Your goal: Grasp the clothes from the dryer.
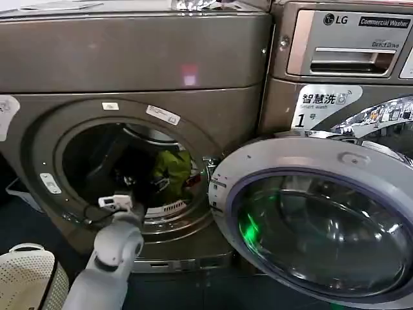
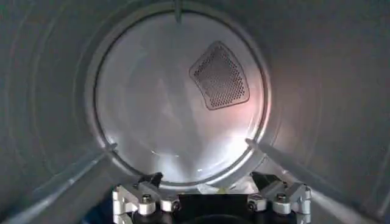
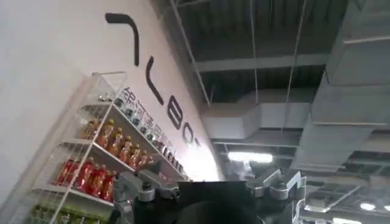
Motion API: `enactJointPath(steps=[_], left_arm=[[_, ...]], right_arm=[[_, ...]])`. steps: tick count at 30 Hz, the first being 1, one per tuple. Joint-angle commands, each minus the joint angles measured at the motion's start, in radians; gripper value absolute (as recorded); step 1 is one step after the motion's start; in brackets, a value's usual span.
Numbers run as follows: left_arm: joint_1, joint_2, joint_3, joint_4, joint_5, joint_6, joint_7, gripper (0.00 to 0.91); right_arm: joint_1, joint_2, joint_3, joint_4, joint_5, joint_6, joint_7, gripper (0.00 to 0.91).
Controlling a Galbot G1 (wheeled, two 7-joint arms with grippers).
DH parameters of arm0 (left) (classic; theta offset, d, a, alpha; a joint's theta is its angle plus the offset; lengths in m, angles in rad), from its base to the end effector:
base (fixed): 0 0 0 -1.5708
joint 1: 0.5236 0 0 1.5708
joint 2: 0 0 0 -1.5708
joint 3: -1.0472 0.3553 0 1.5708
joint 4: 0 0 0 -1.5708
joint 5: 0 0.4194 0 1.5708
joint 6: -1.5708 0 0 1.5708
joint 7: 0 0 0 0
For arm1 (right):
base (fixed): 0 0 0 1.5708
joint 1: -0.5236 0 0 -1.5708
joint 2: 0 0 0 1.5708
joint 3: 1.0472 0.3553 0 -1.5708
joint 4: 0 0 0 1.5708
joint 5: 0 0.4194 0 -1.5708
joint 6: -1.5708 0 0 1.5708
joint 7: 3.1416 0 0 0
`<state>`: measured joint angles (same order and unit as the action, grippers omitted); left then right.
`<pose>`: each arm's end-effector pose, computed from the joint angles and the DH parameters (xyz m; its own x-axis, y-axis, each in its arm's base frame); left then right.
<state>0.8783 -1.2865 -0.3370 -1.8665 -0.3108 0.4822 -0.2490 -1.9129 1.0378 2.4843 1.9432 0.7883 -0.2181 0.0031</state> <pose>0.4297 -0.0061 -0.1749 -0.9967 0.0159 0.0791 0.0193 0.9989 0.0425 -0.0894 -0.4142 0.1189 -0.3591 0.7116 -0.6039 0.9319 0.3082 -0.1911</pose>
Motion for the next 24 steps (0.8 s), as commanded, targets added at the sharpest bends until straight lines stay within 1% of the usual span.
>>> enactJointPath(steps=[1, 4, 6, 8, 10, 14, 17, 24], left_arm=[[-0.209, -0.008, 0.039, 0.246, 0.006, -0.038, -0.001, 0.907], [-0.253, -0.016, 0.05, 0.309, 0.003, -0.045, 0.0, 0.907], [-0.294, -0.028, 0.059, 0.353, 0.003, -0.052, 0.001, 0.907], [-0.321, -0.042, 0.066, 0.417, -0.002, -0.061, 0.0, 0.907], [-0.354, -0.057, 0.074, 0.47, 0.004, -0.074, -0.001, 0.907], [-0.411, -0.082, 0.083, 0.547, 0.016, -0.1, 0.0, 0.907], [-0.485, -0.102, 0.086, 0.639, 0.022, -0.12, 0.002, 0.907], [-0.591, -0.121, 0.105, 0.839, 0.035, -0.167, 0.023, 0.907]], right_arm=[[-0.001, -0.003, 0.0, 0.005, 0.003, -0.008, 0.012, 0.907], [-0.002, -0.008, -0.003, 0.011, 0.001, -0.019, 0.035, 0.907], [-0.003, -0.012, -0.004, 0.012, -0.002, -0.013, 0.038, 0.907], [-0.003, -0.014, -0.004, 0.012, -0.005, -0.003, 0.023, 0.907], [-0.002, -0.015, -0.005, 0.015, -0.012, 0.012, -0.008, 0.907], [-0.002, -0.022, -0.006, 0.016, -0.011, 0.032, -0.018, 0.907], [-0.001, -0.028, -0.007, 0.009, -0.011, 0.055, -0.034, 0.907], [0.006, -0.038, -0.006, 0.001, -0.006, 0.056, -0.04, 0.907]])
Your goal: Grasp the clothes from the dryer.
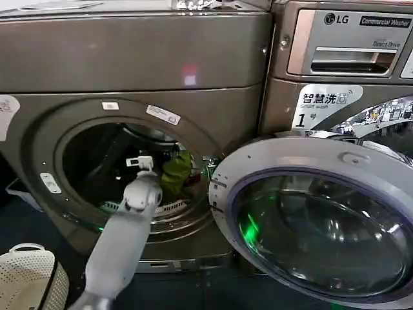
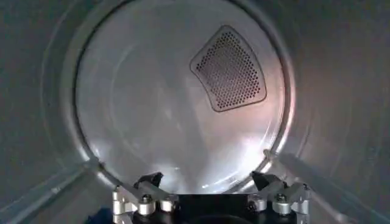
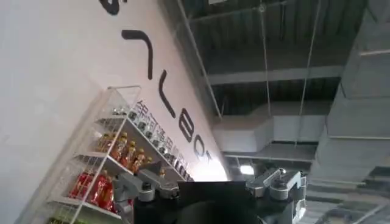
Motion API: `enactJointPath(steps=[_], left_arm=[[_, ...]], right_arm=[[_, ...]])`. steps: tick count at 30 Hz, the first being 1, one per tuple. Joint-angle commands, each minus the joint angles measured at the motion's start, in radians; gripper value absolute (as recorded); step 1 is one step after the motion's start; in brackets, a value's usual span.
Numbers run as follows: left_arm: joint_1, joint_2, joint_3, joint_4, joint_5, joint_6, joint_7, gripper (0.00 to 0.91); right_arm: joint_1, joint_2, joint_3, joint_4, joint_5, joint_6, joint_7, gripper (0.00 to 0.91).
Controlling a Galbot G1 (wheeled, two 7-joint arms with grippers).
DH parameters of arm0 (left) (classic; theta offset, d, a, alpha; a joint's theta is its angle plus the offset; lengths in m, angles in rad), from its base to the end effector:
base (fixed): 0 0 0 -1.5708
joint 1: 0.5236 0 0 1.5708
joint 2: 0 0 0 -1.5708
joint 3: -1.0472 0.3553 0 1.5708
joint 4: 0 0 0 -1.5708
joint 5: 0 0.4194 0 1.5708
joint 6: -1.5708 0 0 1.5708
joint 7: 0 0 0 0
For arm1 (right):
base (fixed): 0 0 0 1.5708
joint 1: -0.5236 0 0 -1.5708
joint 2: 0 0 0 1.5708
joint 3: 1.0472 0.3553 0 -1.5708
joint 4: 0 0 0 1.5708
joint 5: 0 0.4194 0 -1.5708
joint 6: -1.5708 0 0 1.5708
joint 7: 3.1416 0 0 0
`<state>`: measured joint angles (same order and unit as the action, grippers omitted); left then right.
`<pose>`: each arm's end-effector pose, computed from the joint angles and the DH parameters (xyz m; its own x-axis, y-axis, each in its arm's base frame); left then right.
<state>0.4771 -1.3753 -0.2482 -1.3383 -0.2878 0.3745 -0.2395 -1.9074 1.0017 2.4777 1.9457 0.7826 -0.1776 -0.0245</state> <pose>0.5815 -0.0211 -0.1794 -0.9957 -0.0275 0.0883 -0.0227 0.9982 0.0550 -0.0762 -0.4136 0.1270 -0.4023 0.6509 -0.6438 0.9118 0.3480 -0.2179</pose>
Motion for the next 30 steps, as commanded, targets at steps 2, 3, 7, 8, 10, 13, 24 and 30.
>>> enactJointPath(steps=[2, 3, 7, 8, 10, 13, 24, 30], left_arm=[[-0.22, -0.041, 0.017, 0.355, 0.019, -0.078, 0.025, 0.907], [-0.225, -0.046, 0.017, 0.385, 0.021, -0.083, 0.029, 0.907], [-0.297, -0.071, 0.01, 0.495, 0.039, -0.117, 0.053, 0.907], [-0.312, -0.074, 0.01, 0.526, 0.04, -0.119, 0.06, 0.907], [-0.337, -0.084, 0.005, 0.585, 0.045, -0.132, 0.08, 0.907], [-0.371, -0.091, 0.003, 0.641, 0.042, -0.13, 0.119, 0.907], [-0.428, -0.066, 0.068, 0.734, 0.082, -0.058, 0.362, 0.907], [-0.467, -0.037, 0.138, 0.775, 0.18, -0.053, 0.554, 0.907]], right_arm=[[0.004, -0.009, 0.0, -0.004, 0.001, 0.018, -0.015, 0.907], [0.005, -0.01, 0.0, -0.004, 0.001, 0.019, -0.016, 0.907], [0.011, -0.021, -0.003, -0.008, 0.002, 0.022, -0.018, 0.907], [0.013, -0.022, -0.003, -0.01, 0.002, 0.023, -0.019, 0.907], [0.017, -0.025, -0.004, -0.013, 0.002, 0.025, -0.021, 0.907], [0.024, -0.026, -0.009, -0.014, 0.002, 0.027, -0.024, 0.907], [0.04, -0.027, -0.023, -0.013, 0.002, 0.035, -0.034, 0.907], [0.038, -0.028, -0.022, -0.015, 0.003, 0.038, -0.04, 0.907]])
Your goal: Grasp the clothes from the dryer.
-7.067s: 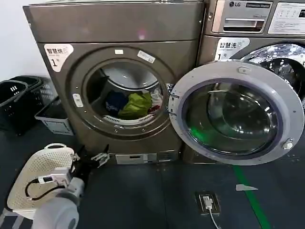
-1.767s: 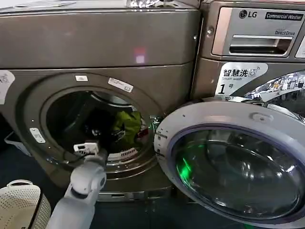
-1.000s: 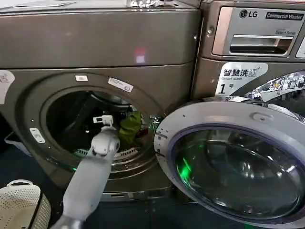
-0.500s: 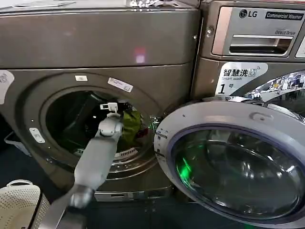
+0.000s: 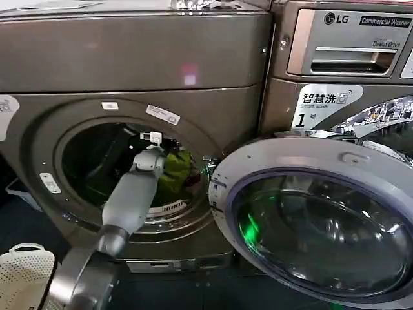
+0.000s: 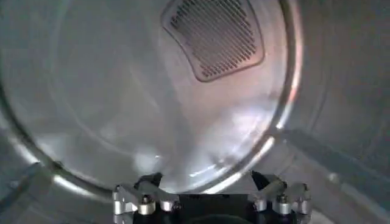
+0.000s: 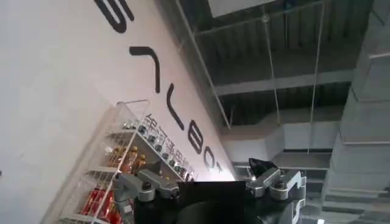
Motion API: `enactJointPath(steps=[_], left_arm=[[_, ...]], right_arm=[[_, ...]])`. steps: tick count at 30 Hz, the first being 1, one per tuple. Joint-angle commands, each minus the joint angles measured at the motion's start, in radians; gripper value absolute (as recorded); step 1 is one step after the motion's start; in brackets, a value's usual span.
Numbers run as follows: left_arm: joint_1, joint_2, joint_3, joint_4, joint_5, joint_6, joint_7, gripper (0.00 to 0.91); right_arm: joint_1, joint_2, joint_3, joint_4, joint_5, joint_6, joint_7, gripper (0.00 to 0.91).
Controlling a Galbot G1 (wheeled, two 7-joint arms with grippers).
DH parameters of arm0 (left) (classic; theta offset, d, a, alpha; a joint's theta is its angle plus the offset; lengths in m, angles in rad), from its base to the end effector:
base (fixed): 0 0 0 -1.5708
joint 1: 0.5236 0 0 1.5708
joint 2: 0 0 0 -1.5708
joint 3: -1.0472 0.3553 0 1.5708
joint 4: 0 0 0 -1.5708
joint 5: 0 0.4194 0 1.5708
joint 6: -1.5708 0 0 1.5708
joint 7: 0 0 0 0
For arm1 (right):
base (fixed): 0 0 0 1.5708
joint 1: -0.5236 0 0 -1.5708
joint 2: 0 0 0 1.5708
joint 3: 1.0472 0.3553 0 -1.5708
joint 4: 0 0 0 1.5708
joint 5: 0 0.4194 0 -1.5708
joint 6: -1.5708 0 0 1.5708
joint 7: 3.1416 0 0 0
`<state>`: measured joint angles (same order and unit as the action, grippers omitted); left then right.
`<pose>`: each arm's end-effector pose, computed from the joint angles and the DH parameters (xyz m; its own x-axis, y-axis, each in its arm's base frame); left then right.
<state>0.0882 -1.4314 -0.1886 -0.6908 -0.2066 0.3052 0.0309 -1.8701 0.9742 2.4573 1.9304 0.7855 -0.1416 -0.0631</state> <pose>0.7050 0.0073 -0.1864 -0.9604 0.0839 0.2657 0.1237 0.9829 0.1366 -0.0696 -0.4203 0.1255 -0.4280 0.6061 -0.6704 0.8934 0.3957 -0.2126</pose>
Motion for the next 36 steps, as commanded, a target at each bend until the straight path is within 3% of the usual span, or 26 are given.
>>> enactJointPath(steps=[1, 15, 36], left_arm=[[-0.086, 0.021, 0.087, 0.136, 0.106, 0.017, 0.312, 0.907], [-0.19, 0.039, 0.252, 0.322, 0.341, -0.146, 0.721, 0.907], [-0.262, 0.051, 0.388, 0.413, 0.681, -0.3, 1.045, 0.907]], right_arm=[[0.001, -0.001, -0.001, 0.0, 0.0, 0.002, -0.002, 0.907], [0.001, -0.004, -0.001, 0.004, 0.002, 0.006, -0.01, 0.907], [0.009, -0.008, -0.014, 0.014, 0.002, 0.007, -0.022, 0.907]])
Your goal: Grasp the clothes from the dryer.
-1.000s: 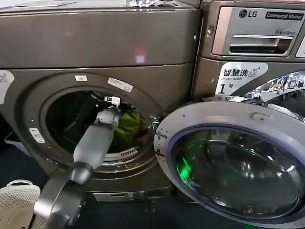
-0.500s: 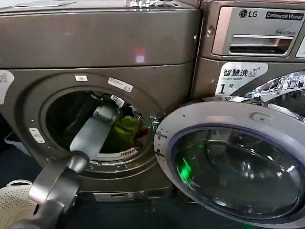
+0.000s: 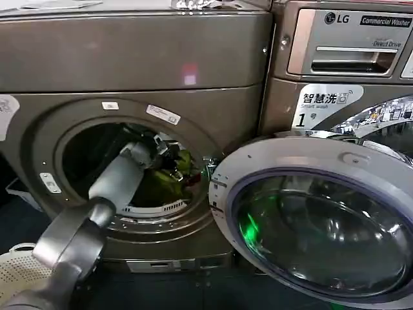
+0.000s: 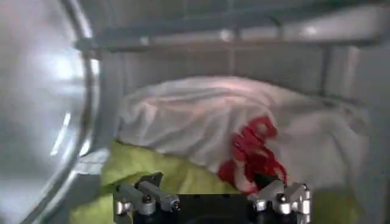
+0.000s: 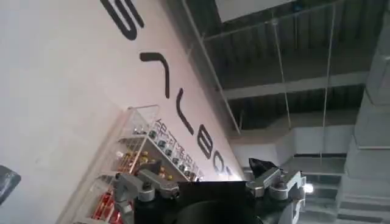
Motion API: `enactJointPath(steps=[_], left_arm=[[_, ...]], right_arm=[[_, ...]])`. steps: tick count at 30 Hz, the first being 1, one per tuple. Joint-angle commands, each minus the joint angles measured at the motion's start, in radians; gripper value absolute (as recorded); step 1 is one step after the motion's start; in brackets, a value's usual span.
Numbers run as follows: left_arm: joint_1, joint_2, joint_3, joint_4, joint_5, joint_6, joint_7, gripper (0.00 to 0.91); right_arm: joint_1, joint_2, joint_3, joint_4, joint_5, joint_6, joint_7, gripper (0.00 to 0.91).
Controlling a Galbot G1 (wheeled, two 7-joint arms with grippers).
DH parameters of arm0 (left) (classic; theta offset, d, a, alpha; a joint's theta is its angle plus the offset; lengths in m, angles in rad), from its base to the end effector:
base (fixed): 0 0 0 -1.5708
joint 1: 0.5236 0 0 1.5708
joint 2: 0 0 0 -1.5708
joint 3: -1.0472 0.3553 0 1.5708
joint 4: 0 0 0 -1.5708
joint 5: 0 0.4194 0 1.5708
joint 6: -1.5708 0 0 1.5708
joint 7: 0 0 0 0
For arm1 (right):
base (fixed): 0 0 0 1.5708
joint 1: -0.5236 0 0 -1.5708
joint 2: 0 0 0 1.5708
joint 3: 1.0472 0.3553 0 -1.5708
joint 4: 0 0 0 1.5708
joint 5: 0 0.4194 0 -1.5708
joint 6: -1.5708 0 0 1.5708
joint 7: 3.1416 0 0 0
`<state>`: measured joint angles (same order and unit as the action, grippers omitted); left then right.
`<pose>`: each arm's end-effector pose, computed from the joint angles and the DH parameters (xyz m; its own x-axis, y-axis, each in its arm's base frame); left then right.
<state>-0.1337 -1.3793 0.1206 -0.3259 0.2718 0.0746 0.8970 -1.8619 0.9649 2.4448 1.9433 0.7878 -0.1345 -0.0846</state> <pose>0.7384 0.0641 -0.1874 -0.5273 0.4286 0.7336 0.8374 0.4085 0.3632 -0.0612 -0.4170 0.1266 -0.4604 0.5768 -0.6748 0.8743 0.4264 -0.2320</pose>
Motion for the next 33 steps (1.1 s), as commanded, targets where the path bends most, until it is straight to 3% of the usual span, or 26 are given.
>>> enactJointPath(steps=[1, 19, 33], left_arm=[[-0.042, -0.002, 0.084, 0.053, 0.212, -0.072, 0.19, 0.907], [-0.06, -0.014, 0.178, 0.116, 0.427, -0.111, 0.226, 0.907], [-0.061, -0.037, 0.228, 0.145, 0.447, -0.097, 0.222, 0.907]], right_arm=[[0.0, 0.002, -0.001, 0.001, 0.0, 0.0, -0.002, 0.907], [0.002, 0.006, 0.002, 0.005, 0.0, 0.001, -0.007, 0.907], [-0.004, 0.01, 0.016, 0.006, 0.013, 0.002, -0.009, 0.907]])
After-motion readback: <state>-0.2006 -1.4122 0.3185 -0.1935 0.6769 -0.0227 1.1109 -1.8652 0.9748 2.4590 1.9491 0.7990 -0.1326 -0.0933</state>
